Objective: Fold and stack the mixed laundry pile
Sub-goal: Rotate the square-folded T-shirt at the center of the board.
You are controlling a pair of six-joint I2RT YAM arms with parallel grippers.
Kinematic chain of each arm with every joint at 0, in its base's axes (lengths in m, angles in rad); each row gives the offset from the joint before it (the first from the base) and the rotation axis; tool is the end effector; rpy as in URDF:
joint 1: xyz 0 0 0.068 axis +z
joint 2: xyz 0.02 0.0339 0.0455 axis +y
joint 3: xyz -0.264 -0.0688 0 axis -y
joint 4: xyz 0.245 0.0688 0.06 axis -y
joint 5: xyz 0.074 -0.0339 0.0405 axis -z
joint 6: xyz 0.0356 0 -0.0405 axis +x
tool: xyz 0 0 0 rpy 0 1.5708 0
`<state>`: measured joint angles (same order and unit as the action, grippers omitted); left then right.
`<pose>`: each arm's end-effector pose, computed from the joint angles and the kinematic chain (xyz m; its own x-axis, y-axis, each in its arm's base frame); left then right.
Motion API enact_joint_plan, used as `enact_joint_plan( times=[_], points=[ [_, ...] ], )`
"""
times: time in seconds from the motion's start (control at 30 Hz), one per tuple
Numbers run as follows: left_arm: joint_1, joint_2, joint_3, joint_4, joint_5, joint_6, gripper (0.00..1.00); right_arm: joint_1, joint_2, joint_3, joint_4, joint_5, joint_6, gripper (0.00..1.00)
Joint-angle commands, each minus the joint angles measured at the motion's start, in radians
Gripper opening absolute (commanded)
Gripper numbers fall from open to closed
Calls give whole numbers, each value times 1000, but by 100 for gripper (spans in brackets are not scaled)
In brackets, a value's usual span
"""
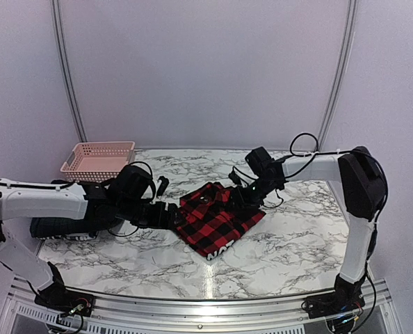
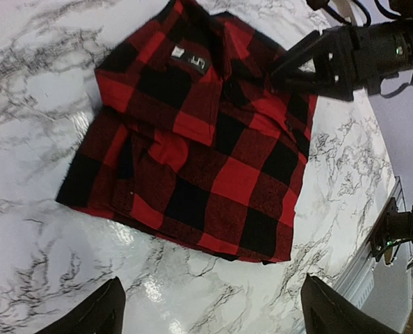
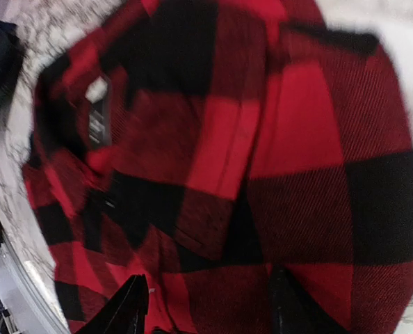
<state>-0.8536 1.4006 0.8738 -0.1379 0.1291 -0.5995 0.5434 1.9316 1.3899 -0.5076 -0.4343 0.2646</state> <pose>0.1959 -0.2316 0.2350 -0.7940 0.0591 -0.6050 0.4433 0.7374 -0.5097 0.3406 0.2233 0.1934 -0.8859 -0.2580 -0.3854 -0.4318 0.7621 0.4824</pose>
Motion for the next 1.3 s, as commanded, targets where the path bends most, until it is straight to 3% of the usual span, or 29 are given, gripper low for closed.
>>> enact_joint_plan(
  times=[0.0,0.13,0.33,0.47,0.57,0.83,1.1,1.27],
  points=[
    [-15,99,39,99,50,-86,89,15,-6,-124,45,-101,-45,55],
    [15,140,54,125,36,-124,89,55,-79,-292,112,-146,14,54],
    [94,159,57,104,58,-107,88,235,-297,-445,222,-273,179,56],
    [112,133,39,84,59,-80,85,159,-430,-428,123,-209,153,57],
    [114,127,34,90,85,-52,77,53,-475,-427,27,-109,86,55],
    [113,200,102,66,82,17,51,-25,-415,-460,-88,-12,-6,47],
    [113,326,183,27,139,41,44,-31,-346,-472,-55,-61,55,50],
    [114,356,210,-2,103,55,44,-32,-287,-451,-8,-92,88,46]
  ],
)
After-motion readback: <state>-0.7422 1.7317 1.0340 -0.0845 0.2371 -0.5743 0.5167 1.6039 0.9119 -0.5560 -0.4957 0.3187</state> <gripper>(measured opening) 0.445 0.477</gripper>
